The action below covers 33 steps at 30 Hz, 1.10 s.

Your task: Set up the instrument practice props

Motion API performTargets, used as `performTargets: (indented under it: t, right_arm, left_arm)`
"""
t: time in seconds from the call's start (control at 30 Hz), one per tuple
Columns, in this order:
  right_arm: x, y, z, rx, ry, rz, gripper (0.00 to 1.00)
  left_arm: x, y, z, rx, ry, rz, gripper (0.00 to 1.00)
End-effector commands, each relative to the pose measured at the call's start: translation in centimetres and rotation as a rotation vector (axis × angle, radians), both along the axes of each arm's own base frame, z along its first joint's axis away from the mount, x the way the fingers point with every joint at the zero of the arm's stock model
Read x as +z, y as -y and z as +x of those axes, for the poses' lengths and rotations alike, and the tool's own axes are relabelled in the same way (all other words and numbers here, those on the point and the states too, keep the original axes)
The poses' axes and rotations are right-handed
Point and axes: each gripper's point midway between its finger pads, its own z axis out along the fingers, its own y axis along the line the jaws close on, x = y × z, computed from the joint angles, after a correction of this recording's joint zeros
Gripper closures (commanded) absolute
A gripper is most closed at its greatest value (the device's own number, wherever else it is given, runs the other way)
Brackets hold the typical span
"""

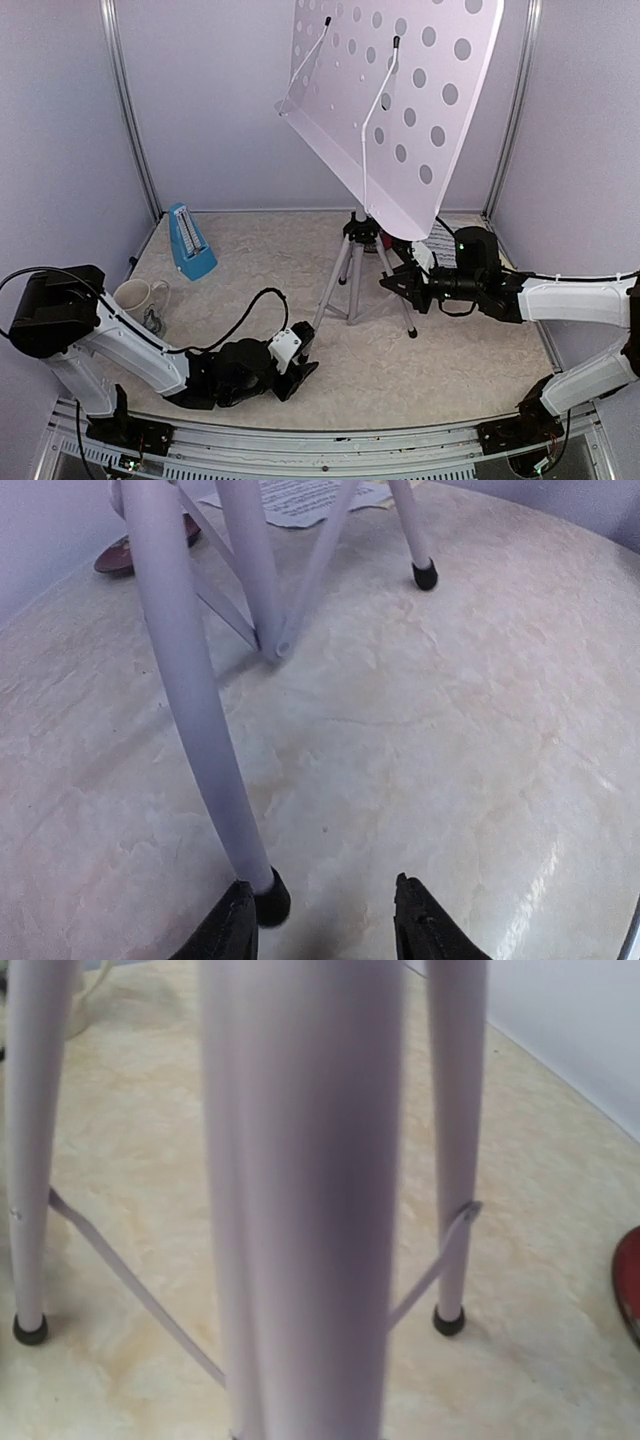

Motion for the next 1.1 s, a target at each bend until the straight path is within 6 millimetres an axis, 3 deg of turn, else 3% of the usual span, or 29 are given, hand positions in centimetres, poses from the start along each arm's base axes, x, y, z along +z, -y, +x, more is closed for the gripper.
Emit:
performTargets:
  t: [0.0, 0.13, 0.3, 0.43, 0.63, 0.83, 0.9, 1.07]
  right_arm:
    - [0.9, 1.5, 1.9, -0.066, 0.107, -0.020, 1.00]
    - [0.8, 1.1, 1.4, -0.022, 0.115, -0.021, 1.00]
    - [0.8, 0.6, 1.1, 0.012, 0.116, -0.022, 1.00]
    - [0.8, 0.3, 1.1, 0.032, 0.120, -0.021, 1.00]
    - [1.0, 0.0, 1.1, 0.072, 0.125, -0.020, 1.00]
    - [1.2, -0.2, 1.2, 0.108, 0.113, -0.017, 1.00]
    - [1.3, -0.2, 1.3, 0.112, 0.112, -0.016, 1.00]
    - [1.2, -0.3, 1.4, 0.121, 0.101, -0.022, 1.00]
  left_arm:
    - [3.8, 0.1, -2.0, -0.130, 0.066, -0.088, 0.49]
    - [8.4, -2.1, 0.2, -0.095, 0.120, -0.228, 0.42]
    - [11.5, -5.3, 6.7, 0.020, 0.208, -0.232, 0.41]
    - [13.3, -6.3, 11.3, 0.014, 0.218, -0.272, 0.41]
    - [12.2, -2.2, 14.0, -0.172, 0.321, -0.110, 0.44]
    - [12.8, 2.7, 16.1, -0.360, 0.359, -0.094, 0.47]
    - [12.2, 4.1, 16.8, -0.403, 0.353, -0.075, 0.49]
    - [10.7, 6.0, 18.1, -0.428, 0.363, -0.044, 0.52]
